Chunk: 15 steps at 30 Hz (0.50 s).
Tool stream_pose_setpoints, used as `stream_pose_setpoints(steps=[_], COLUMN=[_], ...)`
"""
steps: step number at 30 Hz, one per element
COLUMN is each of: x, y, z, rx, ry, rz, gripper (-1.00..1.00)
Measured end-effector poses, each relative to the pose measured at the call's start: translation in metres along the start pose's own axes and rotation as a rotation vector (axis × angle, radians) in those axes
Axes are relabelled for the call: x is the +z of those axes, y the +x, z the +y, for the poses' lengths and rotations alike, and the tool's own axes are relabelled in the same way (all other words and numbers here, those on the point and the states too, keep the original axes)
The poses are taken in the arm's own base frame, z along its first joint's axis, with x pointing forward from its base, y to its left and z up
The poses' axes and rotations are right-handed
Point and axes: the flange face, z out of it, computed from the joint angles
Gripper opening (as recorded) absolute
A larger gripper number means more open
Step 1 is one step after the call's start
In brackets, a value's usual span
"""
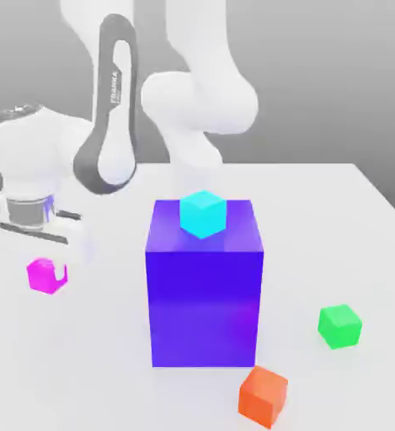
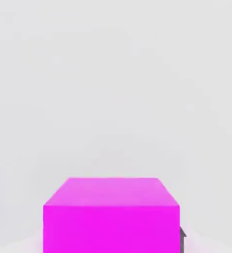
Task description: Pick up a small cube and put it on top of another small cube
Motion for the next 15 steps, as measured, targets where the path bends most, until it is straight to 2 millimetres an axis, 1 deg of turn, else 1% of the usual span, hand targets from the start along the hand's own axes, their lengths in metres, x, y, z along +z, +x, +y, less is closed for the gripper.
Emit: stream_pose_setpoints(steps=[2, 3, 5, 7, 8, 10, 13, 15], x=[-0.018, -0.024, -0.034, -0.041, -0.045, -0.051, -0.059, -0.064], y=[0.016, 0.014, -0.003, -0.026, -0.04, -0.077, -0.144, -0.193], z=[-0.016, -0.036, -0.084, -0.128, -0.148, -0.188, -0.238, -0.262], rx=[-0.008, -0.044, -0.141, -0.234, -0.279, -0.381, -0.538, -0.643], ry=[0.022, 0.033, 0.056, 0.076, 0.085, 0.1, 0.115, 0.121], rz=[0.065, 0.079, 0.088, 0.087, 0.086, 0.074, 0.048, 0.03], gripper=[-1.0, -1.0, -1.0, -1.0, -1.0, -1.0, -1.0, -1.0])
